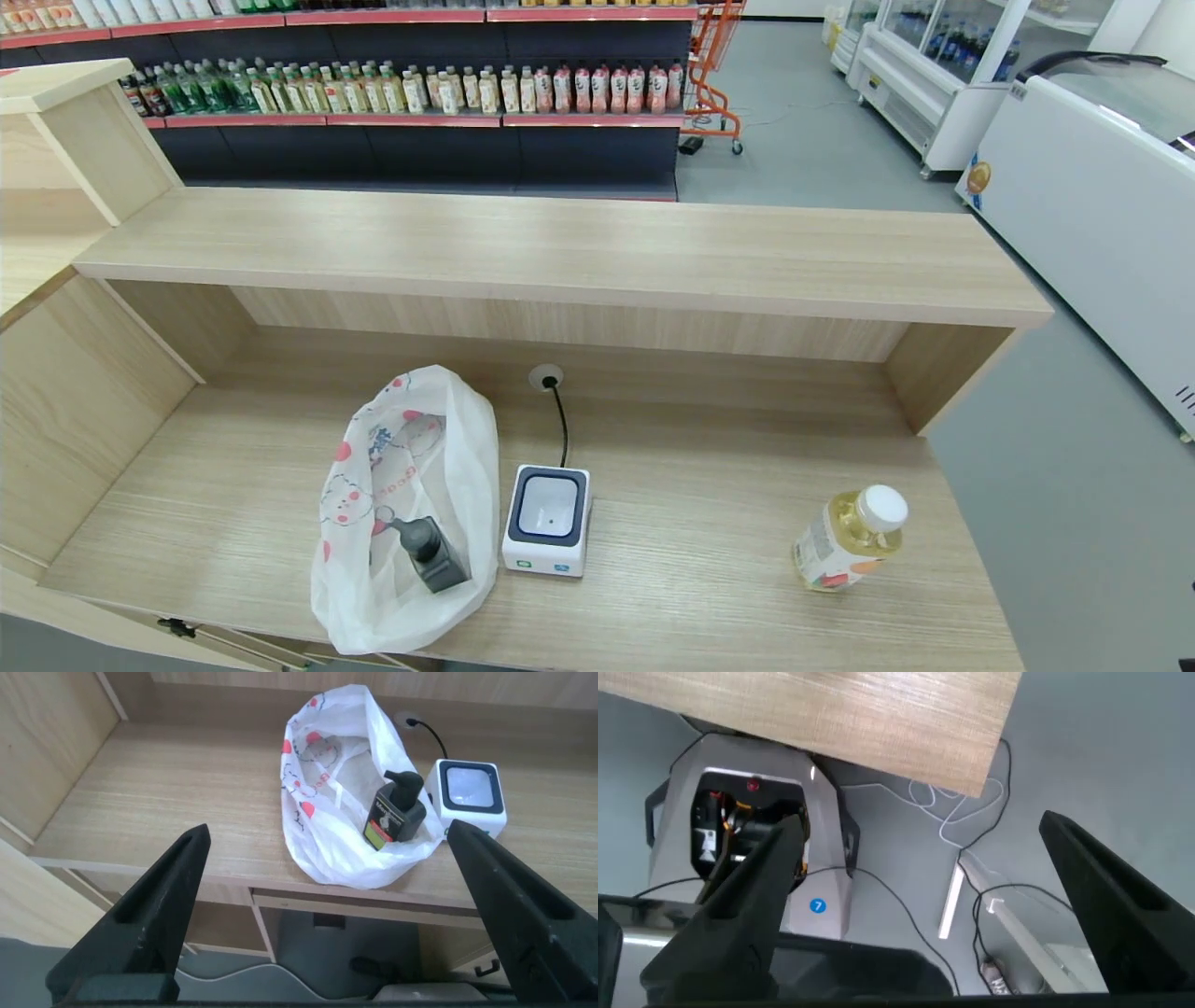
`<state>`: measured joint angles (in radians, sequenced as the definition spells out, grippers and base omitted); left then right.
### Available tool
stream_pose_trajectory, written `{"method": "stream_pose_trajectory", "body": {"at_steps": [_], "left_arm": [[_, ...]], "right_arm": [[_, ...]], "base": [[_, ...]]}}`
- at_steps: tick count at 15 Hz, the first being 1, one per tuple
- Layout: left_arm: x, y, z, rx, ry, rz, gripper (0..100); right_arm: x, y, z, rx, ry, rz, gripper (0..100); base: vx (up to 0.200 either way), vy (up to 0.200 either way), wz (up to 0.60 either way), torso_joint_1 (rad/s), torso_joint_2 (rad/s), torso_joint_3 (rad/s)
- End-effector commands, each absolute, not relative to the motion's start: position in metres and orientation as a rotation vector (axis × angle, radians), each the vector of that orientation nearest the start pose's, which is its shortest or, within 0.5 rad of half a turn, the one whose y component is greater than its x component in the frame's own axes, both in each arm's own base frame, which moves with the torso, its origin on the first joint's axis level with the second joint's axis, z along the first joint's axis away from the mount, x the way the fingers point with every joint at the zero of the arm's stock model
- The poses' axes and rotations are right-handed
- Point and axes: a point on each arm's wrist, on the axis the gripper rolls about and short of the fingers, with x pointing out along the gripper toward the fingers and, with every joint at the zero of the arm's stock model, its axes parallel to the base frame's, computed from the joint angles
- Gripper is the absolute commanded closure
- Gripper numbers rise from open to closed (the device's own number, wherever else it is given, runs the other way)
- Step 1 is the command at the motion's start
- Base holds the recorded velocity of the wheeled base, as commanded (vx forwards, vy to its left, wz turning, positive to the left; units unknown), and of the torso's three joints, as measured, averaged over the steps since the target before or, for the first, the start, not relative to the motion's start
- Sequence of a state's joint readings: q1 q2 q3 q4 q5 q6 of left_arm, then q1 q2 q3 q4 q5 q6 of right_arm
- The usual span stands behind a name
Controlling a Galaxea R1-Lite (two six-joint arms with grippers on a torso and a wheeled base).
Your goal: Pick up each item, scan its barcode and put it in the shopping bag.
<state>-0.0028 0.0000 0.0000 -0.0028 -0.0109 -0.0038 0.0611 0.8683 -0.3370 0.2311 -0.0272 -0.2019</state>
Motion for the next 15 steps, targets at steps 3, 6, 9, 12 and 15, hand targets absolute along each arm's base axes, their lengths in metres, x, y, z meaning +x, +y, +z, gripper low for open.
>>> {"method": "stream_pose_trajectory", "body": {"at_steps": [3, 6, 9, 12, 15], "left_arm": [[-0.023, 0.0, 0.076, -0.005, -0.003, -0.014, 0], [-0.023, 0.0, 0.076, -0.005, -0.002, -0.012, 0], [-0.023, 0.0, 0.076, -0.005, -0.002, -0.014, 0], [-0.023, 0.0, 0.076, -0.005, -0.003, -0.014, 0], [-0.023, 0.0, 0.076, -0.005, -0.003, -0.012, 0]], "right_arm": [[0.085, 0.013, 0.127, -0.259, 0.787, 0.202, 0], [0.103, 0.02, 0.117, -0.231, 0.858, 0.221, 0], [0.123, 0.024, 0.113, -0.21, 0.826, 0.209, 0], [0.139, 0.025, 0.102, -0.214, 0.837, 0.201, 0], [0.151, 0.027, 0.092, -0.224, 0.86, 0.203, 0]], "base": [[0.0, 0.0, 0.0, 0.0, 0.0, 0.0], [0.0, 0.0, 0.0, 0.0, 0.0, 0.0], [0.0, 0.0, 0.0, 0.0, 0.0, 0.0], [0.0, 0.0, 0.0, 0.0, 0.0, 0.0], [0.0, 0.0, 0.0, 0.0, 0.0, 0.0]]}}
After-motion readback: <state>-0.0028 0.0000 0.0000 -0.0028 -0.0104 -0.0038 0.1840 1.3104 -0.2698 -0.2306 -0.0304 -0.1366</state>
